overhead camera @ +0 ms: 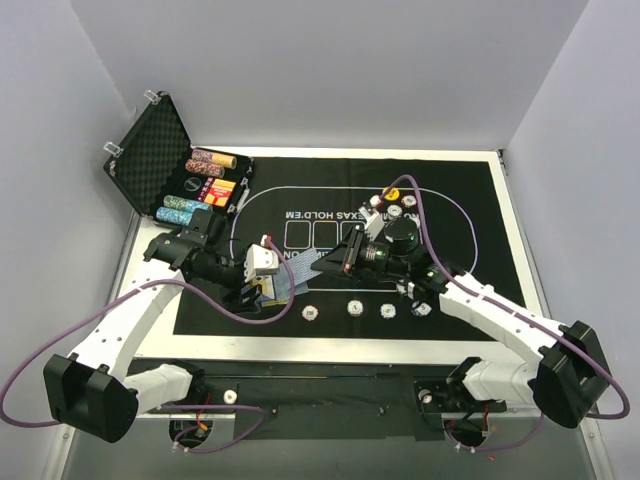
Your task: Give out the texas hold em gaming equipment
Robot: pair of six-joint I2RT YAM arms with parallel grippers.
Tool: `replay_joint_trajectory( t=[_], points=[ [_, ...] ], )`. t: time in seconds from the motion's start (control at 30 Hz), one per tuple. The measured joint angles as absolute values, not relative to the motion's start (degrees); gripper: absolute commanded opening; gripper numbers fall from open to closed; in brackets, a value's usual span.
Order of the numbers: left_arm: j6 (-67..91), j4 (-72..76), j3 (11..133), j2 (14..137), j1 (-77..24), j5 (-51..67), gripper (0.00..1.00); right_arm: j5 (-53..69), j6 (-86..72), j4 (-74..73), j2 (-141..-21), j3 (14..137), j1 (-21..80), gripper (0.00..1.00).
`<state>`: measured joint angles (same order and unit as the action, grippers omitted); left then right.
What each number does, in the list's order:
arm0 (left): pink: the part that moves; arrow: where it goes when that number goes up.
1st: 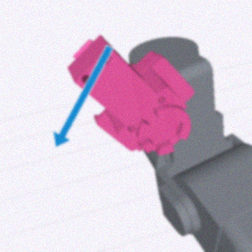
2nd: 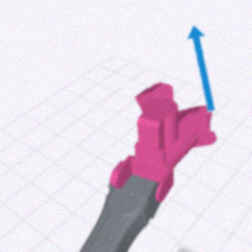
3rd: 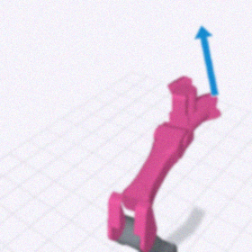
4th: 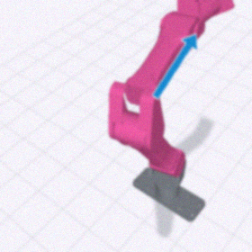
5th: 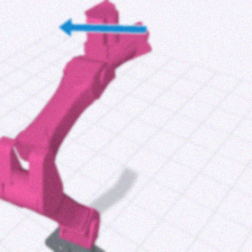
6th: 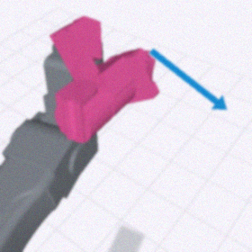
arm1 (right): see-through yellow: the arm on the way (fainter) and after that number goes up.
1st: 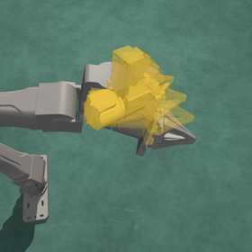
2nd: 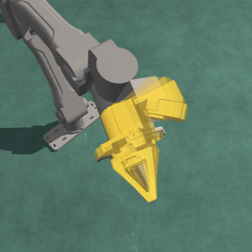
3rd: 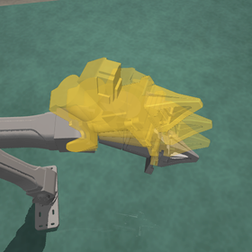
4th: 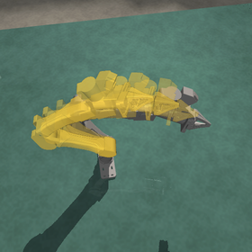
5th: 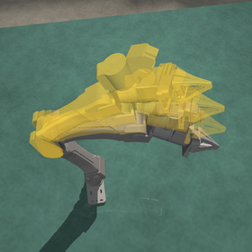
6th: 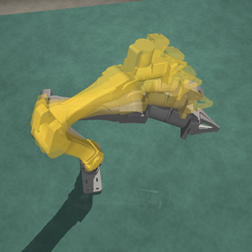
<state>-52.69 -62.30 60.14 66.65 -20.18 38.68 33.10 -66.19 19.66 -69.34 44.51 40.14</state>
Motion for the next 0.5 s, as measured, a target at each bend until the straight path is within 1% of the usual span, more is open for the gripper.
replay_joint_trajectory(
  t=[0.17,0.3,0.4,0.5],
  points=[
    [-52.69,-62.33,60.14,66.63,-20.14,39.51,0.00,34.00,-66.30,19.92,-68.45,44.71,37.71,0.00],
    [-52.69,-62.33,60.14,66.63,-20.14,39.70,0.00,35.44,-66.22,20.01,-70.08,46.85,33.54,0.00],
    [-52.69,-62.35,60.14,66.54,-20.14,39.70,0.00,36.60,-65.98,20.64,-75.53,51.24,30.50,0.00],
    [-52.71,-62.39,60.14,66.43,-20.12,39.70,0.00,37.58,-65.82,22.48,-84.53,57.32,28.75,0.00]
  ],
)
